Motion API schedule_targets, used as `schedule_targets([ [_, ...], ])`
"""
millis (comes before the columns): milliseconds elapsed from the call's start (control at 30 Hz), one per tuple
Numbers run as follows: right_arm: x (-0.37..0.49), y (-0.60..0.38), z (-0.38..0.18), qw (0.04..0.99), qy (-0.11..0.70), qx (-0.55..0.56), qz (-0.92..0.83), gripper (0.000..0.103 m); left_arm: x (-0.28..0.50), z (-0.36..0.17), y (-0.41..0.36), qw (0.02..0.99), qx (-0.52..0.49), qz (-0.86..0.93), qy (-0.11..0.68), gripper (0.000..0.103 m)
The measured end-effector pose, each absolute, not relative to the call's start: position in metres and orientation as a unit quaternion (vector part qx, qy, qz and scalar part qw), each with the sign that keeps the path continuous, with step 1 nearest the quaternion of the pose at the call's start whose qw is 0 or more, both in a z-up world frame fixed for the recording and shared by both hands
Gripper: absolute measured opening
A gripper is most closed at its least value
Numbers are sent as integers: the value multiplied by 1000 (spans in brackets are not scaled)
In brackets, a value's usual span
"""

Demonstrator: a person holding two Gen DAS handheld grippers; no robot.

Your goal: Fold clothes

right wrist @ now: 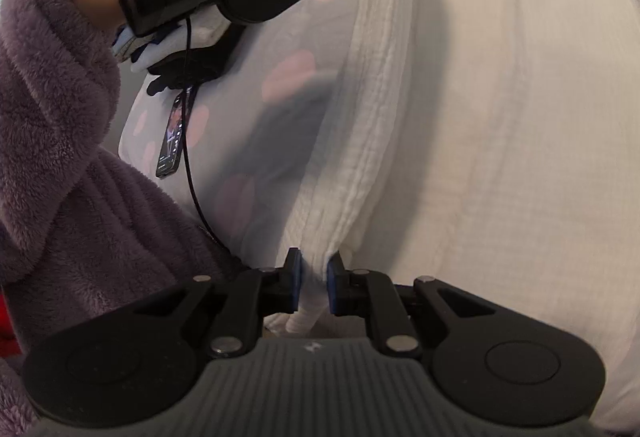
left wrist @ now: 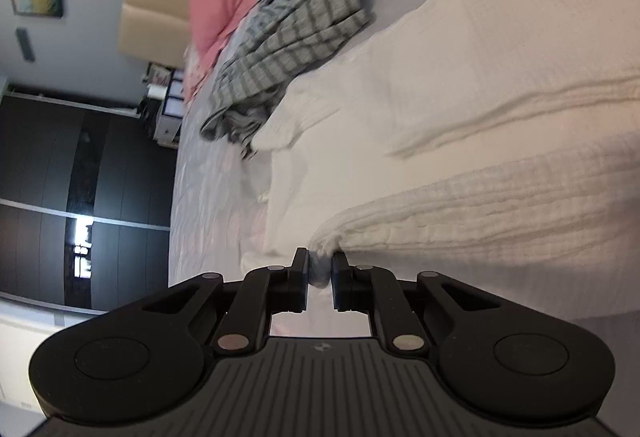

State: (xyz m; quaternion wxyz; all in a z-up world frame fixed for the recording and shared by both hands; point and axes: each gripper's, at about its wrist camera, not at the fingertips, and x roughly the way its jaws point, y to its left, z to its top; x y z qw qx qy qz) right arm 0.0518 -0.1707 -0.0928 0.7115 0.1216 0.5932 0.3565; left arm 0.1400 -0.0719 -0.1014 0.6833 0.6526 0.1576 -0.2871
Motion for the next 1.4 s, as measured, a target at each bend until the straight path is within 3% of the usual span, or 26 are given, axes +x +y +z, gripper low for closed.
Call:
schedule_targets([
  [367,50,-191,-111,704,625,134,309,15,159,-129,-106,673,630,-323,214,10],
  [567,49,-193,-111,701,632,121,307,19,171,-126,-107,709,574,-315,264,16],
  [600,47,-193,-111,703,631,116,309,19,173,-125,-107,714,564,-313,272,22],
  [633,46,-193,-110,702,631,115,309,19,175,-120,-103,726,548,-306,280,30],
  [733,44,-193,-110,703,630,114,310,19,176,-104,-91,755,507,-289,299,35],
  [1100,40,-213,-117,710,619,136,305,20,122,-63,-36,789,337,-279,432,36],
  [1267,35,-216,-116,711,615,149,307,30,67,-60,-9,777,293,-319,457,36],
  [1333,32,-214,-114,711,613,146,312,42,42,-63,-2,770,280,-331,469,36],
  [1400,28,-212,-112,709,613,144,319,46,17,-68,4,761,276,-346,475,36],
])
